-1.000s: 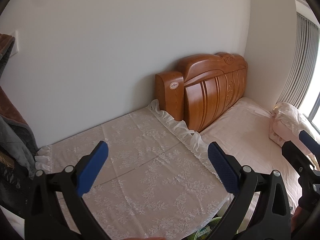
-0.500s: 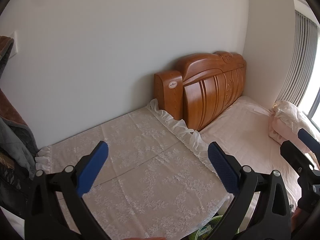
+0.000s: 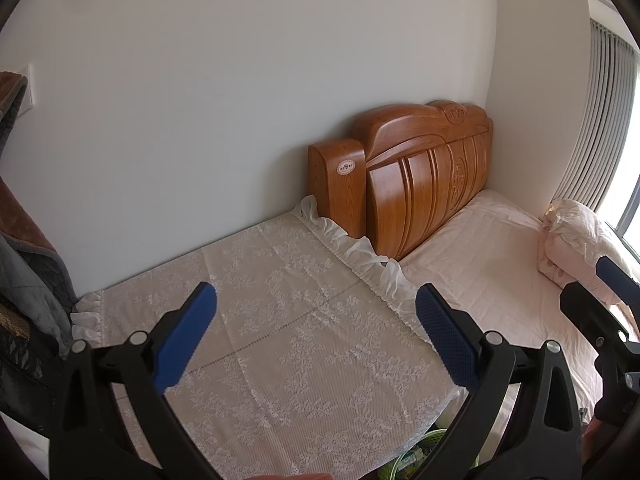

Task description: Collect trash

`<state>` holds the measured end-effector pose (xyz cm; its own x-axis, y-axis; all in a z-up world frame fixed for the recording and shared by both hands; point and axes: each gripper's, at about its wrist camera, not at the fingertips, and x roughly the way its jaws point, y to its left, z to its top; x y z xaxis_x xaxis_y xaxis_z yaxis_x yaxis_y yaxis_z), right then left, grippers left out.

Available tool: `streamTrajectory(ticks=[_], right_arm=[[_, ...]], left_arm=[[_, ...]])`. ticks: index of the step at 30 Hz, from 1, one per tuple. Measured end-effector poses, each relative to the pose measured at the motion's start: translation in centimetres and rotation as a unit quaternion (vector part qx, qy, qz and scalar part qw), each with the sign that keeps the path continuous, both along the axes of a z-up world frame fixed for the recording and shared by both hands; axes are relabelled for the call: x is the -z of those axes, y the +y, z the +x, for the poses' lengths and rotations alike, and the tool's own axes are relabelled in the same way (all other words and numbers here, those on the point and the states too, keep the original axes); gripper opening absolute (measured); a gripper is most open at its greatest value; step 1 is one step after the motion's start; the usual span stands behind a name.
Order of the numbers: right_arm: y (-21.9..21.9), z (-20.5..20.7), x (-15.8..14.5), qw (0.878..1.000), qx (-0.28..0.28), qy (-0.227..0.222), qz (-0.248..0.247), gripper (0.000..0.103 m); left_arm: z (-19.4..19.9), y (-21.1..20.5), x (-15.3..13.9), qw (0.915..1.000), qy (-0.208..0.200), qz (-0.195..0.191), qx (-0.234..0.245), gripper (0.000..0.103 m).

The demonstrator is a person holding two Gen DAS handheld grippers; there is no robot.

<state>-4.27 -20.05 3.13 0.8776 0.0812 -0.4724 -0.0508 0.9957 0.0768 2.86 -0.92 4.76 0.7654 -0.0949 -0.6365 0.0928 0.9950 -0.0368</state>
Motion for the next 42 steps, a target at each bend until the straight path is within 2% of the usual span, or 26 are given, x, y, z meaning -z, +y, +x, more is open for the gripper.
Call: streamTrajectory(ticks=[27, 42], right_arm=[[-0.05, 0.09, 0.25, 1.0, -0.002, 0.002, 0.0, 0.101], [-0.24, -0.53, 1.03, 1.0, 0.001, 0.009, 0.002, 0.101]], left_arm=[[-0.13, 0.09, 0.18, 1.0, 0.002, 0.001, 0.0, 0.095], [-0.17, -0.31, 0.67, 0.9998, 0.001, 0.015, -0.01, 0.095]])
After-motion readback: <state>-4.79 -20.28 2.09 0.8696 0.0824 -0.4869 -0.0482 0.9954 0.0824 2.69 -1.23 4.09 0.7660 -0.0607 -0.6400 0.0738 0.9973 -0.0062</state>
